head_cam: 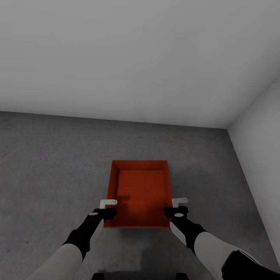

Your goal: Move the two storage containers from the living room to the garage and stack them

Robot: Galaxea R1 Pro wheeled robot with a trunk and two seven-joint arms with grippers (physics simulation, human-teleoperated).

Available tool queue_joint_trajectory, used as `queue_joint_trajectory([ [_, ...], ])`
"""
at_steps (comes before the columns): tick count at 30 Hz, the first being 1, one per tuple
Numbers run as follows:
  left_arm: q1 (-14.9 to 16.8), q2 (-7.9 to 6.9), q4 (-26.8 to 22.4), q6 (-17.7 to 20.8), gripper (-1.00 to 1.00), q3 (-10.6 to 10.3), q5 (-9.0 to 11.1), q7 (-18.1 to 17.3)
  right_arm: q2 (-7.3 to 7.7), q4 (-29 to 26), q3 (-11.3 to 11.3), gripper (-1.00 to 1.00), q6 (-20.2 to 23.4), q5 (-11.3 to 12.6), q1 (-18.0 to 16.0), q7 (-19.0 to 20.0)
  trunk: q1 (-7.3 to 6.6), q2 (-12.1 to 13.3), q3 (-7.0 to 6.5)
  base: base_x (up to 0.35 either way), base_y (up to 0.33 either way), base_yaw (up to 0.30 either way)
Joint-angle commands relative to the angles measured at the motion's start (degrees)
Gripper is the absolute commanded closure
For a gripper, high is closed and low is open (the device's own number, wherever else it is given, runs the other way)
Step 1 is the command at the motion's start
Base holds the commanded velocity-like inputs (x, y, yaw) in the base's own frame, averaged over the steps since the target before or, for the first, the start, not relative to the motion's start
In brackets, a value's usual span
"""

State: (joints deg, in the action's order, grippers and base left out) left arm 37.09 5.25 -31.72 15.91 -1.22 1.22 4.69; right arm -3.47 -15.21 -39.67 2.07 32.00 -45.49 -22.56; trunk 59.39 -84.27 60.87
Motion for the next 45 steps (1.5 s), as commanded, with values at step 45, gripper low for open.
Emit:
queue_joint_trajectory([
  [45,0.00,0.02,-0.80,0.35,-1.00,-0.10,0.10,-0.09,0.13,-0.08,-0.49,-1.00,0.13,0.35,-0.04,-0.38,-3.73,6.80,-3.02,0.000,0.000,0.000],
])
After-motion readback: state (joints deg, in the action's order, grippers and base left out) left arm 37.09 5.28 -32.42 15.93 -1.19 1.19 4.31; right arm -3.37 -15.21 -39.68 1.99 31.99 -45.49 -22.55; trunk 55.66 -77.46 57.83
